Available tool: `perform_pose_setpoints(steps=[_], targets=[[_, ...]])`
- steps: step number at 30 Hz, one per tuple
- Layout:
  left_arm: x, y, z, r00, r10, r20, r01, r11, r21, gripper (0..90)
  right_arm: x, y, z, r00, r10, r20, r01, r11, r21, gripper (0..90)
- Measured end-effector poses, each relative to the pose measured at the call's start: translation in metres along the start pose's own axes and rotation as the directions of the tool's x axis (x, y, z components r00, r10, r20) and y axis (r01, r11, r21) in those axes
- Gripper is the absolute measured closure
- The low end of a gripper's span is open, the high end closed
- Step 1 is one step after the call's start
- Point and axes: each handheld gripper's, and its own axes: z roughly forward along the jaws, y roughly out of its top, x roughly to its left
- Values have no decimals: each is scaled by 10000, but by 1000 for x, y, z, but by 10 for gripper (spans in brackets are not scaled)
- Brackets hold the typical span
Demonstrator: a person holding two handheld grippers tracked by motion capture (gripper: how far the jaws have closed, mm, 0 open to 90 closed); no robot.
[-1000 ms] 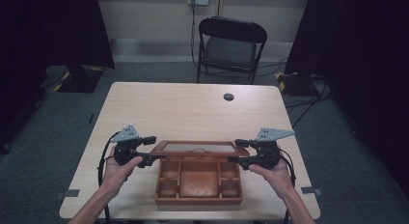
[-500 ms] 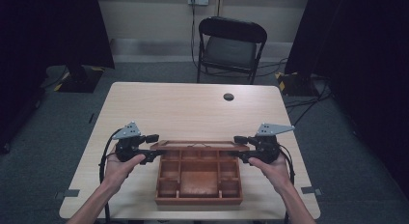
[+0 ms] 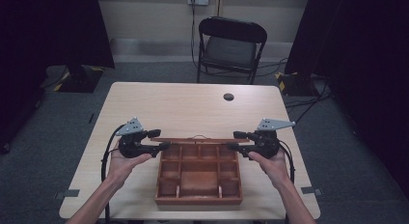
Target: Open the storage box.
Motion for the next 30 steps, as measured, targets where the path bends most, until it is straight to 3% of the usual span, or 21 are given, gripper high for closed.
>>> perform_pose_setpoints(steps=[9, 16, 25, 30], targets=[[4, 1, 9, 9996, -199, 209, 204, 9996, -219, 464, -12, 1, 3, 9994, 262, 205, -261, 9996, -65, 446], [7, 1, 11, 9993, -268, 242, 277, 9990, -352, 483, -20, -2, 8, 9986, 363, 383, -367, 9993, 107, 454], [13, 8, 14, 9996, -111, 257, 114, 9999, -122, 500, -26, -3, 16, 9977, 462, 489, -467, 9989, 86, 454], [17, 5, 20, 9993, -333, 181, 335, 9994, -99, 491, -28, -5, 22, 9981, 302, 536, -316, 9992, 253, 447]])
